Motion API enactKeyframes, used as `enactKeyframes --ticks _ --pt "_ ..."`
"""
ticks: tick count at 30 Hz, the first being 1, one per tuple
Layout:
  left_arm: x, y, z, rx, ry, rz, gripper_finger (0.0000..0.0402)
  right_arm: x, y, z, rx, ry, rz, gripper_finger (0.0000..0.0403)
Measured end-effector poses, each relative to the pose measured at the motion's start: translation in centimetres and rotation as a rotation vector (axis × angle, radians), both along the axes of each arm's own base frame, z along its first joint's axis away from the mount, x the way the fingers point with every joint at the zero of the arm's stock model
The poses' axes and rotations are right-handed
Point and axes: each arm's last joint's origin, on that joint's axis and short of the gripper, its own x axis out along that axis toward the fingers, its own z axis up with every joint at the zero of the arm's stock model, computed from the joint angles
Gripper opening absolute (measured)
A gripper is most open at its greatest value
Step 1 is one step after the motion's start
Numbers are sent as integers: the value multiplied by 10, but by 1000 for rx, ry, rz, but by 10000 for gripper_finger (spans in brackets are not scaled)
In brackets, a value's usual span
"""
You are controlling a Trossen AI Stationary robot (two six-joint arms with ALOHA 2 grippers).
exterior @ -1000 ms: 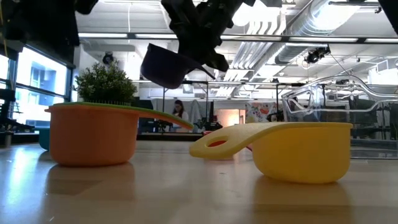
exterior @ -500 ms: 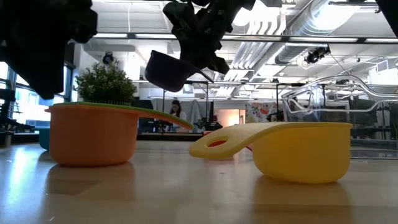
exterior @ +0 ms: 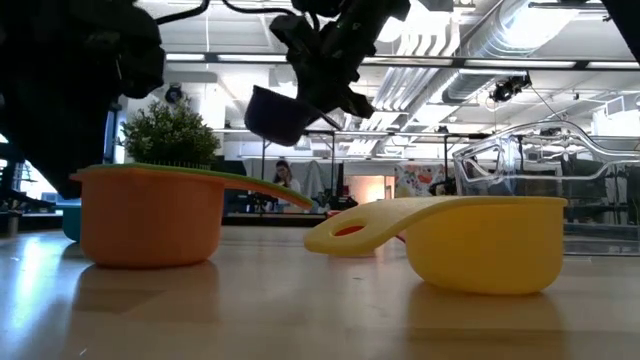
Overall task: Nest measuring cups in basket
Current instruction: Stack the purple measuring cup on top of the green measuring cup
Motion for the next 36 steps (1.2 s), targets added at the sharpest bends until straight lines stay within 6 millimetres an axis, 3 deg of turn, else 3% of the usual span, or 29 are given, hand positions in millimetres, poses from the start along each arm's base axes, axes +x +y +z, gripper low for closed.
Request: enactKeyframes --ticks 14,25,30,36 --pt "25 1 -16 -58 -69 9 115 -10 -1 24 -45 -59 2 1" --pt "41 18 -16 -64 -119 -19 115 -11 0 24 -50 -49 10 1" --pt "39 22 -4 -66 -141 -38 115 -12 0 24 -50 -40 18 1" --pt "27 29 24 -46 -205 -31 115 -18 1 30 -52 -33 27 1"
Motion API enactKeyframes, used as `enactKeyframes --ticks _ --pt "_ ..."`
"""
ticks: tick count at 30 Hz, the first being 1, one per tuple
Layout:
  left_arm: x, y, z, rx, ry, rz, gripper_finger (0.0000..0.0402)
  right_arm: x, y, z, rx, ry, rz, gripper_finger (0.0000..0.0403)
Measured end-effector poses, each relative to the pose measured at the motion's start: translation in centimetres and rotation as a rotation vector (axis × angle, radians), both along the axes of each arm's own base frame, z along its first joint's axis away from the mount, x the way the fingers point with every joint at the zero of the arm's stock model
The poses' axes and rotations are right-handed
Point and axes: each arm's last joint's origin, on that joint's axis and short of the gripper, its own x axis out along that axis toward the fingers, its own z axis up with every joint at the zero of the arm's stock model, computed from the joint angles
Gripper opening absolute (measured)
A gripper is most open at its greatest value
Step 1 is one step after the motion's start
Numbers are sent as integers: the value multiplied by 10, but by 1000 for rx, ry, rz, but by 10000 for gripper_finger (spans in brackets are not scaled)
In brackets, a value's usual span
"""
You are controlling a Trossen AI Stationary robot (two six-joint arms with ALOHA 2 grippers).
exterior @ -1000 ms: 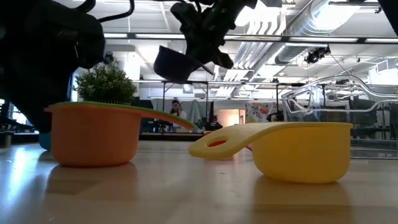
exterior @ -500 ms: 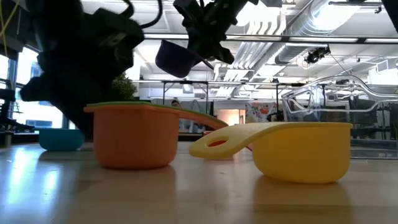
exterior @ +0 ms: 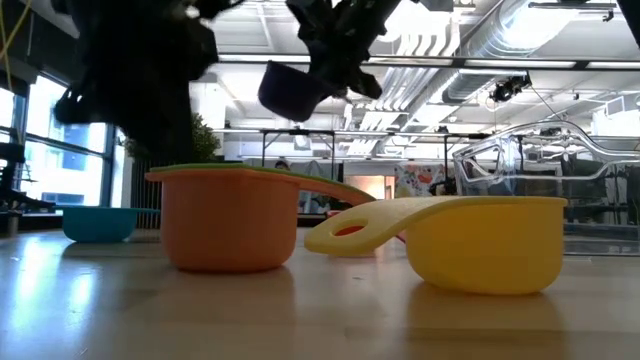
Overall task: Nest measuring cups in basket
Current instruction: Stack the purple measuring cup on top of the green measuring cup
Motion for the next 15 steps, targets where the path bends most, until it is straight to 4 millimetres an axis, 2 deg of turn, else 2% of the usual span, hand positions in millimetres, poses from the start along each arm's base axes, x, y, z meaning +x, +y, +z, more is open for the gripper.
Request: enactKeyframes --ticks 6,15 --pt "-20 13 39 37 -121 21 115 -2 5 25 -65 -36 86 1" --pt "-60 42 106 81 -429 91 115 2 33 62 -181 -155 278 1"
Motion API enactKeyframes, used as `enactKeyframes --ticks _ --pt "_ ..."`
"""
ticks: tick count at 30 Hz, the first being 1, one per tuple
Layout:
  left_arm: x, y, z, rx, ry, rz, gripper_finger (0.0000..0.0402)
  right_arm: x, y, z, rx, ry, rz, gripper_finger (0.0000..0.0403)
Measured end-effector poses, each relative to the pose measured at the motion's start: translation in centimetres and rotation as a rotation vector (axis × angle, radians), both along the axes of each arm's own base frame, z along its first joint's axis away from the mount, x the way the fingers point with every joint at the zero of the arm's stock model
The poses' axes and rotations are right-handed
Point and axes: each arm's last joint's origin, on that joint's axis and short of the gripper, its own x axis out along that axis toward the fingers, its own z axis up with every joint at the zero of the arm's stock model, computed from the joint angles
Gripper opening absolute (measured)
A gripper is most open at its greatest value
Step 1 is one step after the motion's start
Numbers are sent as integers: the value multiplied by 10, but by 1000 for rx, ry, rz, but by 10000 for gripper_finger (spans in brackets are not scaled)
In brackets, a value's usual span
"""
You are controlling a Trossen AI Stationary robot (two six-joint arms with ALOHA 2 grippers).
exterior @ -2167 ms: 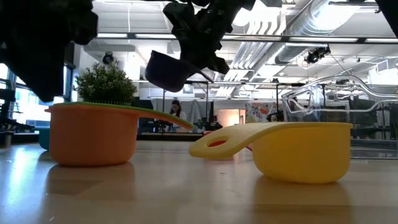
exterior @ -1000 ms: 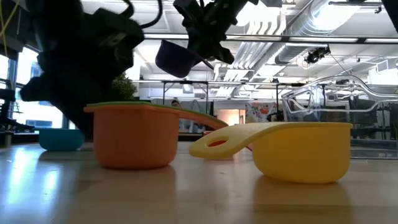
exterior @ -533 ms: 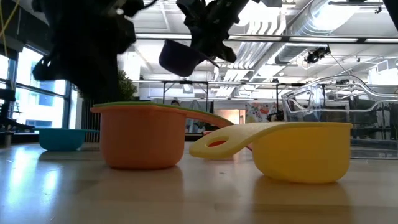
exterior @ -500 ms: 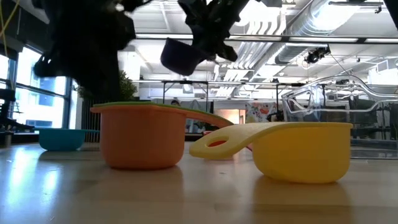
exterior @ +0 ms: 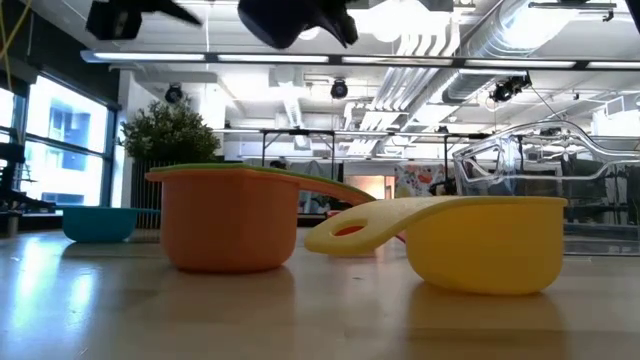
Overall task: Nest measuring cups in basket
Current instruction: Stack the purple measuring cup on top of the green measuring cup
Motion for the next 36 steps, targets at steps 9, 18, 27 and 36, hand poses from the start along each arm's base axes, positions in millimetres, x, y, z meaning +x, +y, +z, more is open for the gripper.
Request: enactKeyframes --ticks 9,18,27,36 --pt "-42 24 40 69 -230 116 115 11 31 -8 -68 -24 179 1" --pt "-61 34 51 95 -301 198 115 28 59 -43 -106 44 344 1" --pt "-58 34 47 131 -282 237 115 37 72 -69 -163 96 509 1" --pt "-54 32 45 130 -275 254 115 50 78 -103 -170 153 564 1"
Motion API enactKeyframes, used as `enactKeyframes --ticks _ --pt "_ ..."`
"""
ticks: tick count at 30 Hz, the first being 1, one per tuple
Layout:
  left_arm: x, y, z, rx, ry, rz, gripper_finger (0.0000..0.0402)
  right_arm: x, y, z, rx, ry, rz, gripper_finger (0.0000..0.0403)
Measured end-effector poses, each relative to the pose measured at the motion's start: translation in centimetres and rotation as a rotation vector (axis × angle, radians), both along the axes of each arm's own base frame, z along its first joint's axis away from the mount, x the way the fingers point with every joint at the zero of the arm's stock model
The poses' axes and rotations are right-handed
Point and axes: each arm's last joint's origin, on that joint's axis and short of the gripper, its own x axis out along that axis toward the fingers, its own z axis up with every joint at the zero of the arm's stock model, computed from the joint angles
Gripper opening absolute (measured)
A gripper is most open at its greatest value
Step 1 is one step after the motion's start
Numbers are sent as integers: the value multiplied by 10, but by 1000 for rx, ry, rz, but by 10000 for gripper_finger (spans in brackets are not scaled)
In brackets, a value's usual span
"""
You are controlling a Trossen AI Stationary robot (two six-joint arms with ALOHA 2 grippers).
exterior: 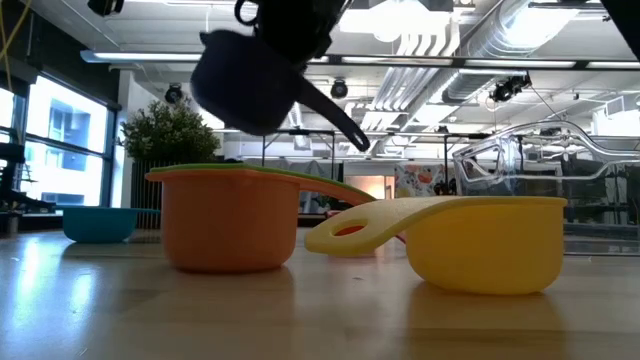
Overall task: Nest measuring cups in basket
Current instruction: Stack the purple measuring cup on top of the green measuring cup
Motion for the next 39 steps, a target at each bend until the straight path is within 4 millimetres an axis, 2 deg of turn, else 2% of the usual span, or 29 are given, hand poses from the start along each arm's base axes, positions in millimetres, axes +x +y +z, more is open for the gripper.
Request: enactKeyframes --ticks 12,20,30,39 --pt "0 1 0 7 -6 38 115 4 17 -18 7 27 65 1" --pt "0 1 0 10 -5 44 115 6 17 -20 -3 13 84 1" --pt "-1 1 -1 14 3 43 115 10 18 -36 -8 48 81 1" --pt "-1 2 -2 21 19 43 115 9 17 -37 -18 60 77 1"
